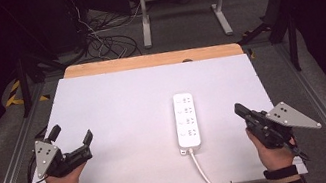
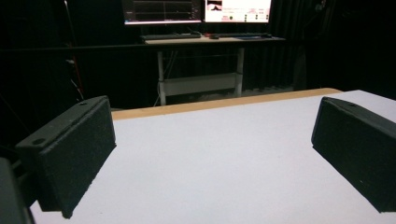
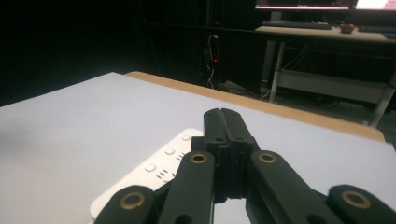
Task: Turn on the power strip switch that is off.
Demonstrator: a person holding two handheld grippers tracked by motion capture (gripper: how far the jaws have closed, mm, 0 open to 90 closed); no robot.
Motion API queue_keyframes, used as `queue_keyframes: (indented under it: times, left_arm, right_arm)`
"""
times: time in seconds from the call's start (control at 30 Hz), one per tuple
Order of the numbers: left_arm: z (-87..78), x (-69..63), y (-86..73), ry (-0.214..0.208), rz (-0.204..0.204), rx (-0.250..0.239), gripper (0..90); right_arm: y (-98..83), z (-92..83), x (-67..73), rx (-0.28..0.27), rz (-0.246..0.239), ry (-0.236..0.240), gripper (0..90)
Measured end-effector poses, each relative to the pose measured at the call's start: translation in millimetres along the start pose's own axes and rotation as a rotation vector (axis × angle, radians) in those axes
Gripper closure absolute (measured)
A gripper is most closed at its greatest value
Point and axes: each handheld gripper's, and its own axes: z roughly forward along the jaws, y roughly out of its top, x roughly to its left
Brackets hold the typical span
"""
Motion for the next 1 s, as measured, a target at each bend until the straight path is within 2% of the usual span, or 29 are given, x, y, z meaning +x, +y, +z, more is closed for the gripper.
queue_keyframes:
  times: [0.13, 0.2, 0.23, 0.37, 0.43, 0.53, 0.57, 0.6, 0.63, 0.7, 0.77, 0.87, 0.93, 0.97, 1.0]
  left_arm:
    - [-0.6, 0.7, 0.3, 0.000, -0.002, -0.003, 0.4]
    - [-0.5, 1.4, 0.2, 0.001, -0.004, -0.002, 0.4]
    - [-0.5, 2.3, 0.2, 0.011, 0.004, -0.003, 0.4]
    - [0.2, 3.1, -0.2, 0.012, -0.004, 0.001, 0.4]
    - [0.6, 2.4, -0.3, 0.007, -0.002, 0.003, 0.4]
    - [1.2, 1.1, -0.3, 0.004, 0.002, 0.005, 0.4]
    - [1.1, 1.1, -0.3, 0.003, 0.003, 0.005, 0.4]
    - [1.1, 1.1, -0.3, 0.003, 0.003, 0.005, 0.4]
    - [1.3, 1.2, -0.4, 0.004, 0.003, 0.009, 0.4]
    - [1.3, 1.2, -0.4, 0.005, 0.001, 0.009, 0.4]
    - [1.0, 0.9, -0.3, 0.002, 0.001, 0.005, 0.4]
    - [1.1, 0.5, -0.2, 0.000, 0.003, 0.006, 0.4]
    - [1.3, 0.5, -0.2, 0.001, 0.006, 0.007, 0.4]
    - [1.5, 0.2, -0.3, 0.001, 0.002, 0.007, 0.4]
    - [1.6, 0.2, -0.3, 0.002, 0.002, 0.008, 0.4]
  right_arm:
    - [30.0, 10.3, 20.0, 0.057, -0.067, 0.048, 90.0]
    - [40.0, 18.2, 26.0, 0.075, -0.052, 0.102, 90.0]
    - [42.7, 22.9, 27.7, 0.100, -0.054, 0.112, 90.0]
    - [39.0, 39.4, 29.0, 0.202, -0.058, 0.127, 90.0]
    - [35.0, 44.0, 29.7, 0.221, -0.065, 0.131, 90.0]
    - [33.1, 44.5, 28.2, 0.228, -0.062, 0.137, 90.0]
    - [31.2, 41.4, 22.5, 0.241, -0.065, 0.121, 90.0]
    - [31.2, 41.4, 22.5, 0.241, -0.065, 0.121, 90.0]
    - [29.4, 37.1, 15.2, 0.254, -0.076, 0.095, 90.0]
    - [29.1, 33.8, 11.6, 0.254, -0.087, 0.087, 90.0]
    - [29.1, 27.4, 4.2, 0.251, -0.073, 0.077, 90.0]
    - [34.1, 19.5, -0.5, 0.235, -0.066, 0.065, 90.0]
    - [46.2, 11.3, -1.4, 0.198, -0.068, 0.068, 90.0]
    - [46.2, 11.3, -1.4, 0.198, -0.068, 0.068, 90.0]
    - [53.9, 6.0, -4.8, 0.177, -0.066, 0.056, 90.0]
